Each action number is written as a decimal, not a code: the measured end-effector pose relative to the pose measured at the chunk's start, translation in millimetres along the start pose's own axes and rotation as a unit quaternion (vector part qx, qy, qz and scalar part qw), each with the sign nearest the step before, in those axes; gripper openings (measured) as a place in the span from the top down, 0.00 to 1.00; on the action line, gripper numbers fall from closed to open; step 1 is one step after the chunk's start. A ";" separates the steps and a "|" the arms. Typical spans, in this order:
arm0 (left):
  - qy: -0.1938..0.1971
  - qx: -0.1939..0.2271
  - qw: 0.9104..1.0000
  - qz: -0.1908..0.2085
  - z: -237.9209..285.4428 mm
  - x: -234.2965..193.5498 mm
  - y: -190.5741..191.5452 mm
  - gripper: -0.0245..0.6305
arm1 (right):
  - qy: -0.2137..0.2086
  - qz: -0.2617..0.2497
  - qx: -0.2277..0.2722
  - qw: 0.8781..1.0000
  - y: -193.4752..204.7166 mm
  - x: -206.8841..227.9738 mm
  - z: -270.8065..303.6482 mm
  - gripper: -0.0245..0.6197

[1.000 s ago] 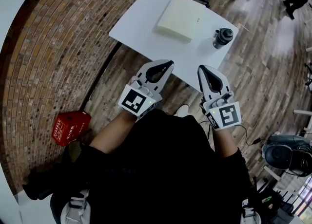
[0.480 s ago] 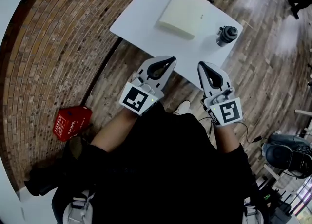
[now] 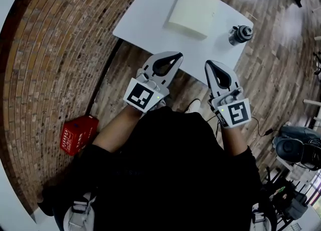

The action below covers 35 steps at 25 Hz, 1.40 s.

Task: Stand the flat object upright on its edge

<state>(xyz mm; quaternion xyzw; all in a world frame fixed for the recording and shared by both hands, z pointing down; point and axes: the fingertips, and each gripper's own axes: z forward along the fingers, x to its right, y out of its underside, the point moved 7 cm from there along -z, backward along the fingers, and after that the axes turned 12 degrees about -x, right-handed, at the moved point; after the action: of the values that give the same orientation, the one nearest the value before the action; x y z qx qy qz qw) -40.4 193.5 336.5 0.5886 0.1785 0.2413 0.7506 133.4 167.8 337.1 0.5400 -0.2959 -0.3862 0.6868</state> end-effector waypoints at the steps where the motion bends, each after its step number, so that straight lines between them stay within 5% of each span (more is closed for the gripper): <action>1: 0.005 0.000 1.000 0.001 -1.8 -7.3 1.5 0.93 | 0.005 0.002 0.000 1.000 -2.0 -3.2 7.0 0.95; 21: 0.079 0.010 0.997 0.010 -15.7 -115.7 18.9 0.93 | 0.096 0.026 -0.015 0.995 -22.0 -39.7 99.6 0.95; 35: 0.075 -0.006 0.997 0.015 37.2 -139.1 5.0 0.93 | 0.100 0.039 -0.017 0.994 -17.8 23.1 120.9 0.95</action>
<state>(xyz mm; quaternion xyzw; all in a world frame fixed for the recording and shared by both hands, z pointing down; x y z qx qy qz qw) -134.6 85.2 348.2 0.5667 0.2240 0.2977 0.7349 42.2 83.9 348.8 0.5525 -0.2400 -0.3084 0.7362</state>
